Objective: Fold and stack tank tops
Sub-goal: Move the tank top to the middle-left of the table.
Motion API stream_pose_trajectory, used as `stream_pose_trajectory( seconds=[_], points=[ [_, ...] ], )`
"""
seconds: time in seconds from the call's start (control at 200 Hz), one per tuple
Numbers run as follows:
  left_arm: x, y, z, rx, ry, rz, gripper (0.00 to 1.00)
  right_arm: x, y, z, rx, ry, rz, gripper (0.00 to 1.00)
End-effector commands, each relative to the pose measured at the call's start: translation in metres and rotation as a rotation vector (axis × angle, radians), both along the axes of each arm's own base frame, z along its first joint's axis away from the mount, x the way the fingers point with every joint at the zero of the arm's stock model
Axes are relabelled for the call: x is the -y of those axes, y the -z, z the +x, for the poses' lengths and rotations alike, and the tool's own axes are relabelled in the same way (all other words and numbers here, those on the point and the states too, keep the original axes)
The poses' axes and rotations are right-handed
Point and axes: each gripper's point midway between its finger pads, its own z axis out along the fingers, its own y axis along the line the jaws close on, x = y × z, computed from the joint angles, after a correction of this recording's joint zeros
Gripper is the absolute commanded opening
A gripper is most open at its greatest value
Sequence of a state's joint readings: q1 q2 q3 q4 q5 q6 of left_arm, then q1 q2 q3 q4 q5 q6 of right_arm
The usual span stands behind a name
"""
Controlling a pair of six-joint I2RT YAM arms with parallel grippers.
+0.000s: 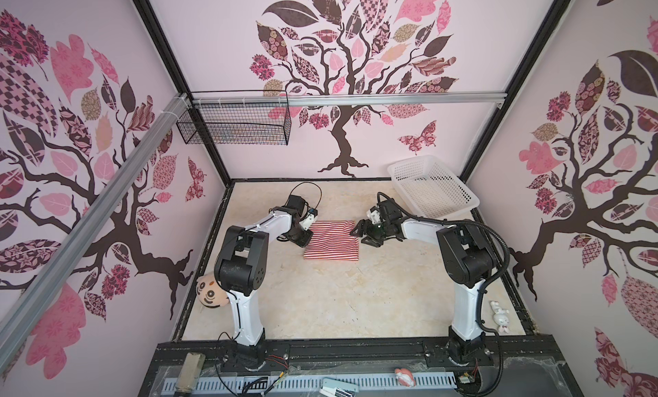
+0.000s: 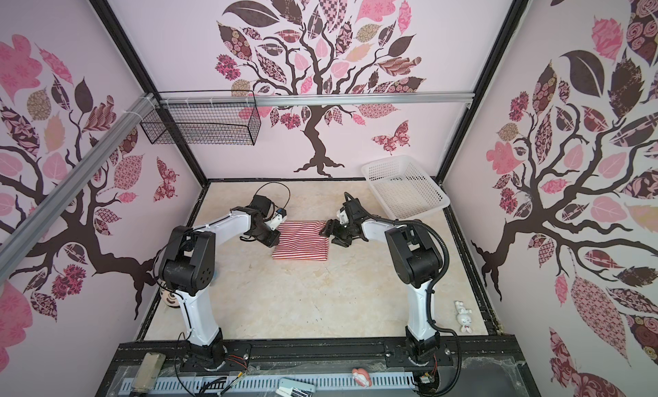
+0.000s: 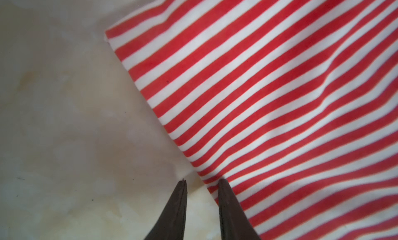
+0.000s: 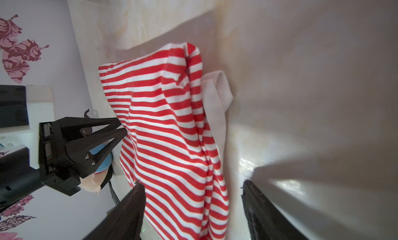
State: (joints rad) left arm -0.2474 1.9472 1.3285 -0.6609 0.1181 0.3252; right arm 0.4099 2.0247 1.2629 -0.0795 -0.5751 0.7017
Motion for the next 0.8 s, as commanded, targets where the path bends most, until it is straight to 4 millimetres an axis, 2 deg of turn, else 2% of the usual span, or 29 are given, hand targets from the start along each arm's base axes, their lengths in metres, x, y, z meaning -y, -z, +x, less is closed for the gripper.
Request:
stream_pose_trajectory(
  seconds=[0.0, 0.14, 0.245, 0.335, 0.45, 0.625, 0.796],
  points=[
    [0.01, -0.031, 0.005, 0.077, 0.023, -0.066, 0.29, 0.001, -0.003, 0.005, 0.0, 0.019, -0.015, 0.74],
    [0.031, -0.063, 0.007, 0.113, 0.026, -0.188, 0.29, 0.012, -0.006, -0.002, 0.019, 0.038, -0.058, 0.74],
    [0.05, -0.069, 0.006, 0.126, 0.064, -0.196, 0.3, 0.02, -0.008, -0.01, 0.029, 0.045, -0.084, 0.74],
    [0.067, -0.057, -0.001, 0.081, 0.103, -0.185, 0.3, 0.026, -0.01, -0.017, 0.035, 0.049, -0.099, 0.75],
    [0.07, -0.034, -0.001, 0.031, 0.11, -0.155, 0.29, 0.033, -0.016, -0.024, 0.046, 0.053, -0.11, 0.75],
    [0.061, -0.011, 0.003, -0.015, 0.09, -0.124, 0.29, 0.043, -0.028, -0.031, 0.066, 0.058, -0.122, 0.75],
    [0.041, 0.007, 0.009, -0.053, 0.059, -0.061, 0.29, 0.047, -0.041, -0.033, 0.086, 0.066, -0.12, 0.76]
  ],
)
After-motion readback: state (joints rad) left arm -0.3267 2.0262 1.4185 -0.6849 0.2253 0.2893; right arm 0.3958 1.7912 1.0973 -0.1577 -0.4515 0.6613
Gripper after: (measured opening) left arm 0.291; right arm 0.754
